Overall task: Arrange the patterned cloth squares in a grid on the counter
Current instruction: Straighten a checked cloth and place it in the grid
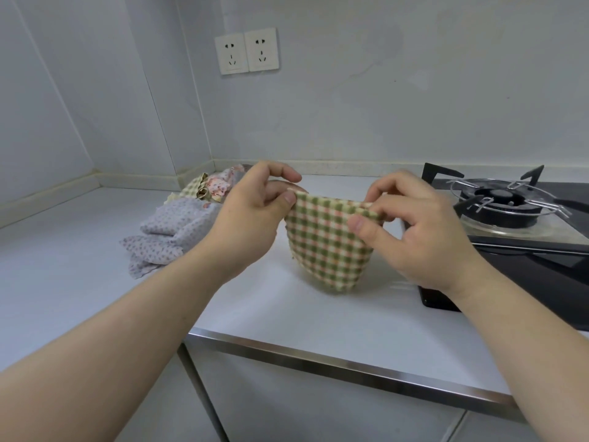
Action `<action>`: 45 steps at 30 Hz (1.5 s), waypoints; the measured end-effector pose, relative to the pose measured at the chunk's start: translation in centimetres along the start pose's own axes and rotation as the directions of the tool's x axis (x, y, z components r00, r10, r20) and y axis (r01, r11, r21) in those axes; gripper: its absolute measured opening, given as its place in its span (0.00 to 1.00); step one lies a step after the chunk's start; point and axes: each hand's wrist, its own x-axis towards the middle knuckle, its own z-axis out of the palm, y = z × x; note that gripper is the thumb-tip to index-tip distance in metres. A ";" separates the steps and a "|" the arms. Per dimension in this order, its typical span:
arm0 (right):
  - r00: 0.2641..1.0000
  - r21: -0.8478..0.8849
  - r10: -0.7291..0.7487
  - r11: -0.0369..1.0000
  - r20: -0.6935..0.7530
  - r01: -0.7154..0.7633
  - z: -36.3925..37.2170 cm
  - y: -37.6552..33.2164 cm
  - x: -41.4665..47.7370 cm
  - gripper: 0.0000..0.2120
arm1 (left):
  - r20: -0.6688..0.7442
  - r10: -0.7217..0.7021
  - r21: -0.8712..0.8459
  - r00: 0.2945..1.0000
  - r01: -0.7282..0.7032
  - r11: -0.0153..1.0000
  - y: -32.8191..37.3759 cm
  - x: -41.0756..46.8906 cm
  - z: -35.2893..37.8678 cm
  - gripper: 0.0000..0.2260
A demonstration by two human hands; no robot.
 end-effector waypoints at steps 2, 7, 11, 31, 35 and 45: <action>0.998 -0.094 -0.018 0.995 -0.065 0.012 0.0 0.4 0.0 0.15 | -0.015 -0.006 -0.026 1.000 0.005 1.000 -0.2 -0.1 0.5 0.12; 0.999 -0.187 0.035 0.982 -0.019 -0.038 0.3 0.6 -0.2 0.15 | -0.115 -0.014 0.007 0.993 0.015 1.000 -0.5 -0.1 0.6 0.12; 0.996 -0.111 0.004 0.994 0.089 0.006 0.3 0.1 -0.3 0.16 | -0.129 0.001 0.041 0.992 0.005 0.999 -0.4 -0.2 0.8 0.12; 0.960 0.310 0.251 0.909 0.125 -0.278 0.4 -0.8 0.0 0.15 | -0.153 -0.081 0.019 0.985 0.085 0.996 0.3 -0.2 1.1 0.10; 0.956 0.238 0.287 0.926 0.061 -0.293 0.3 -0.3 0.1 0.11 | -0.035 -0.114 0.043 0.993 0.116 0.992 0.2 -0.3 0.7 0.13; 0.951 0.134 0.287 0.944 0.118 -0.301 0.4 -0.7 -0.1 0.09 | -0.049 -0.208 0.029 0.977 0.209 0.977 -0.3 0.0 0.4 0.05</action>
